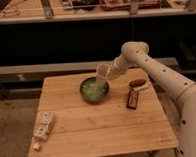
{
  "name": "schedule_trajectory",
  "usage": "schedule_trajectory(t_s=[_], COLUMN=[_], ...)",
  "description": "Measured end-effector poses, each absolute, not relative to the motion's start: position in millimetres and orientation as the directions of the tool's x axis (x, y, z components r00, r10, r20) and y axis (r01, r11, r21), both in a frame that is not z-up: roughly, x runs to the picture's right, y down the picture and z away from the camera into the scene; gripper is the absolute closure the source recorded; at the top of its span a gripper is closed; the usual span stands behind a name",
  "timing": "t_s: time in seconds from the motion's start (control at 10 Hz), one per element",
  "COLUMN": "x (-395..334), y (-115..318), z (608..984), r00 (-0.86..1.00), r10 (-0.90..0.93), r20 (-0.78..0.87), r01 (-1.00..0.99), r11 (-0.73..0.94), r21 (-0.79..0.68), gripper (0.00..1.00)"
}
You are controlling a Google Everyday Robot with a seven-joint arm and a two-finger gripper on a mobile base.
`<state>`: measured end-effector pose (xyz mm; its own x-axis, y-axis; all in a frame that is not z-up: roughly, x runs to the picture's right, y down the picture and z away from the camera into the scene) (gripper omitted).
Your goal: Place the ceramic cup in the ceramic bowl
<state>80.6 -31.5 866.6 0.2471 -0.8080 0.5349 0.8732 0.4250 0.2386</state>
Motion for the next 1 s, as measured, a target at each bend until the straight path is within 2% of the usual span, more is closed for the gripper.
schedule_trajectory(t_s=[0.3, 0.4, 0.7, 1.0], x=[64.9, 60.5, 48.1, 32.6], y=[-16.3, -9.7, -1.7, 2.9], z=[893.7, 904.9, 923.2, 928.0], r00=[0.201, 0.187, 0.171, 0.139], r10=[-0.793, -0.787, -0.775, -0.769], r20=[0.575, 0.587, 0.608, 0.624], r01=[0.902, 0.914, 0.926, 0.933], r11=[0.379, 0.359, 0.338, 0.313], r21=[0.208, 0.19, 0.17, 0.177], gripper=[1.0, 0.94, 0.65, 0.32])
